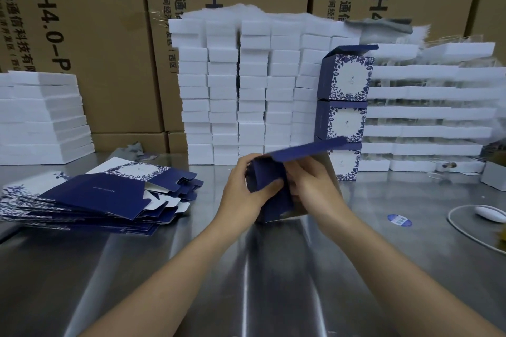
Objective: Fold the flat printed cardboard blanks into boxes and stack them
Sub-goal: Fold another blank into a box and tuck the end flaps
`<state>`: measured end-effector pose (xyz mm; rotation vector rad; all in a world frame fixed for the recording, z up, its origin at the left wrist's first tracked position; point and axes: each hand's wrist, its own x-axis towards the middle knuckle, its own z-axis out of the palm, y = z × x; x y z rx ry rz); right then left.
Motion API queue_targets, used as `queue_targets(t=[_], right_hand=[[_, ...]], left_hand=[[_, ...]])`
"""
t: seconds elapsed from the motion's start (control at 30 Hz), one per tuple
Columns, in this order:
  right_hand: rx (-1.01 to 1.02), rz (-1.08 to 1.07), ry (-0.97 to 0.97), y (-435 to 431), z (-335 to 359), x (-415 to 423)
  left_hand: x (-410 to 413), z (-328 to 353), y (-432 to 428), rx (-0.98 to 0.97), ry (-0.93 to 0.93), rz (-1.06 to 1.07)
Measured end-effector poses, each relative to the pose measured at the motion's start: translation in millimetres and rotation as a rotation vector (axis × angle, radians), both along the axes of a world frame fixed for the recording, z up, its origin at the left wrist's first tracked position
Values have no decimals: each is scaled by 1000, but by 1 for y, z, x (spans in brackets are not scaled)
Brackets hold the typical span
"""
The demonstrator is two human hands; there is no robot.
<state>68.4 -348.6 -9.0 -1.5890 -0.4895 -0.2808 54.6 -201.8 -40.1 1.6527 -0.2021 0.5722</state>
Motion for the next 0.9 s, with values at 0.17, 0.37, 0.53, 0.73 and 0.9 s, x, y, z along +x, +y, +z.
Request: queue_targets(t=[0.17,0.37,0.53,0.73,0.9], right_hand=[[-177,-220,-295,2,-7,-5],[-350,-200,-350,6,-10,-7],[-509,-132,-271,7,-9,-12],[-539,27,-104,11,-9,-13],[-397,222,172,19,-16,-16]], left_hand=[[0,6,0,-263,67,56],[8,2,19,-645,209,90],[16,-4,25,-711,165,187],[15,1,26,-853,183,224],[17,1,23,-891,169,197]])
